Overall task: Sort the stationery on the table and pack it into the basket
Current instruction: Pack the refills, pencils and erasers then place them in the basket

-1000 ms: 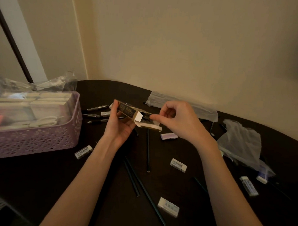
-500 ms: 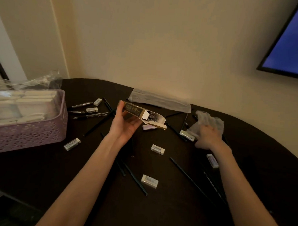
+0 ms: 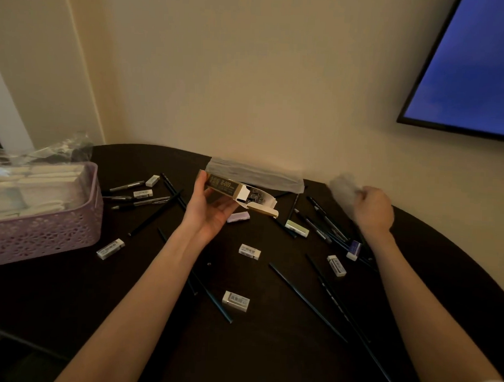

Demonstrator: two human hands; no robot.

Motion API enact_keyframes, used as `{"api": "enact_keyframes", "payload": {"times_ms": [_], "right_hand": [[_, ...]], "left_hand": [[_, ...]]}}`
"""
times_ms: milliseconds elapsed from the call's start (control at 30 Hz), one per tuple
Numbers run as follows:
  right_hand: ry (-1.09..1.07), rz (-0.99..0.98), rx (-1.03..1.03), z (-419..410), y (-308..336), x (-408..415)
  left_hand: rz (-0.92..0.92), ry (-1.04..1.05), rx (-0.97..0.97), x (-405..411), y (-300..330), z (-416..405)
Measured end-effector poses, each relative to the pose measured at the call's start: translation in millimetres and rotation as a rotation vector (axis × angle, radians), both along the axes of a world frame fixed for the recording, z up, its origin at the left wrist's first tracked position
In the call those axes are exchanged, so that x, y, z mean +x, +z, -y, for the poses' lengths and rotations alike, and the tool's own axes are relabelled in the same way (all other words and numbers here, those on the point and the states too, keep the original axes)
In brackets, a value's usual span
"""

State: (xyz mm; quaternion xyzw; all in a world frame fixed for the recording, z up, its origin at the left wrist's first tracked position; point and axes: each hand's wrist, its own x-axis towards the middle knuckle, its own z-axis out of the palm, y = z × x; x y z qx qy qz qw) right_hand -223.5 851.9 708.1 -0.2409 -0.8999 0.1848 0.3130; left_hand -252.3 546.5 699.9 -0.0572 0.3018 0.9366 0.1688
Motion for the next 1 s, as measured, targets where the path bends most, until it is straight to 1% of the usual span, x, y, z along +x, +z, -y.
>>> {"api": "enact_keyframes", "payload": {"times_ms": [67,167,267,367,433,500,567,633,733,767,833,867,1000], "right_hand": [[0.053,-0.066,-0.079,-4.1,3.9,-7.7],[0.204,-0.054,-0.166,4.2,-2.6,-26.0],[0.274,-0.044,-0.284,16.6,-14.0,-48.4],[0.343,-0.061,-0.506,29.8,-16.2,-63.5],[0.410,-0.037,-0.654,34.7,-14.1,-68.1],[0.432,-0.006,-0.666,32.7,-14.8,-71.9],[0.410,-0.007,-0.652,27.3,-19.8,-73.0],[0.344,0.041,-0.551,20.7,-26.7,-69.6],[0.156,0.269,-0.187,10.7,-38.7,-58.3],[0.118,0.349,-0.098,7.5,-42.7,-55.3],[0.075,0.469,-0.024,2.6,-49.7,-52.0],[0.067,0.494,-0.011,1.2,-52.6,-51.9],[0.072,0.522,0.126,2.9,-52.2,-50.4]], "left_hand": [[-0.003,-0.003,-0.004,-0.7,-0.3,-0.7],[0.005,-0.007,-0.009,-1.0,-3.2,-2.3],[0.012,-0.004,-0.013,-0.6,-6.3,-3.9],[0.022,0.001,-0.005,-1.1,-7.8,-3.0],[0.022,0.006,-0.001,-2.1,-8.9,-1.8],[0.025,0.008,0.000,-3.2,-10.7,-1.7],[0.033,0.008,0.001,-4.2,-12.1,-2.5],[0.042,0.005,0.004,-4.6,-14.2,-4.5],[0.055,0.000,0.001,-4.4,-18.6,-7.3],[0.062,0.000,0.005,-4.5,-19.6,-7.7],[0.074,0.006,0.015,-5.5,-21.2,-7.8],[0.076,0.010,0.018,-5.8,-21.8,-7.9],[0.071,0.014,0.025,-5.8,-23.0,-9.5]]}}
